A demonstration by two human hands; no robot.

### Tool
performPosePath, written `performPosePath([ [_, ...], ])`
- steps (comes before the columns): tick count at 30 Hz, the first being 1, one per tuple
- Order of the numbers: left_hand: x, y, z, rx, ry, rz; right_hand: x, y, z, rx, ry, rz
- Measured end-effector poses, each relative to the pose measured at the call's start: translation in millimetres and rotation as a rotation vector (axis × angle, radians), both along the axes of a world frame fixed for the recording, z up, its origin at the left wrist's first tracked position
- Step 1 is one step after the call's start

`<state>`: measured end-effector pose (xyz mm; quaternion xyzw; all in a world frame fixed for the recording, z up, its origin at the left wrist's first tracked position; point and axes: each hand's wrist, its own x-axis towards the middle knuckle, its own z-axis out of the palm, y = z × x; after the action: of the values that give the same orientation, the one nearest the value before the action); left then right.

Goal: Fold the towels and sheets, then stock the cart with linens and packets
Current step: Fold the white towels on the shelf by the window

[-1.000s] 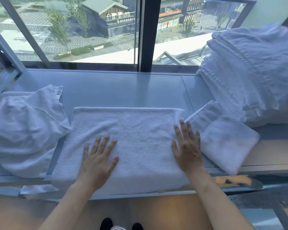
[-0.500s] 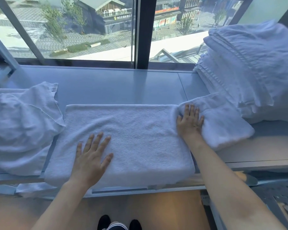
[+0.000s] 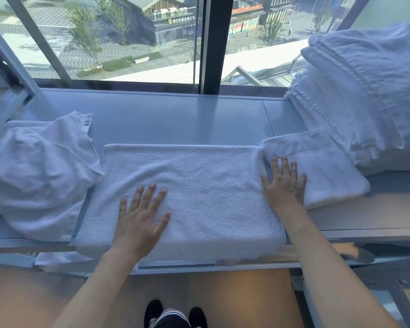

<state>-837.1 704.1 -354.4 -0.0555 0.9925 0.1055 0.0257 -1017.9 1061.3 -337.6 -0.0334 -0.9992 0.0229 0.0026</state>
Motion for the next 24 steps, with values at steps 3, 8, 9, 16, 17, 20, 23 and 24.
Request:
performPosePath([
  [3, -1, 1, -1, -0.003, 0.010, -0.001, -6, 3, -1, -0.031, -0.022, -0.015],
  [8, -1, 1, -1, 0.014, 0.014, -0.003, -37, -12, 10, -0.078, -0.080, -0.077],
  [9, -1, 1, -1, 0.014, 0.015, -0.004, -38, -17, 13, -0.096, -0.079, -0.077],
  [16, 4, 5, 0, 0.006, -0.006, -0.017, 30, -72, -10, -0.257, -0.040, 0.566],
  [17, 7, 6, 0, 0.002, -0.008, -0.024, 35, -69, -16, -0.249, -0.059, 0.566],
  [20, 17, 5, 0, 0.017, 0.001, -0.042, 33, -49, -17, -0.229, -0.053, 0.503],
  [23, 20, -7, 4, 0.066, 0.026, -0.038, 36, -36, -9, -0.216, -0.052, 0.529],
  [24, 20, -11, 5, 0.070, 0.034, -0.044, 42, -36, -6, -0.242, -0.052, 0.560],
])
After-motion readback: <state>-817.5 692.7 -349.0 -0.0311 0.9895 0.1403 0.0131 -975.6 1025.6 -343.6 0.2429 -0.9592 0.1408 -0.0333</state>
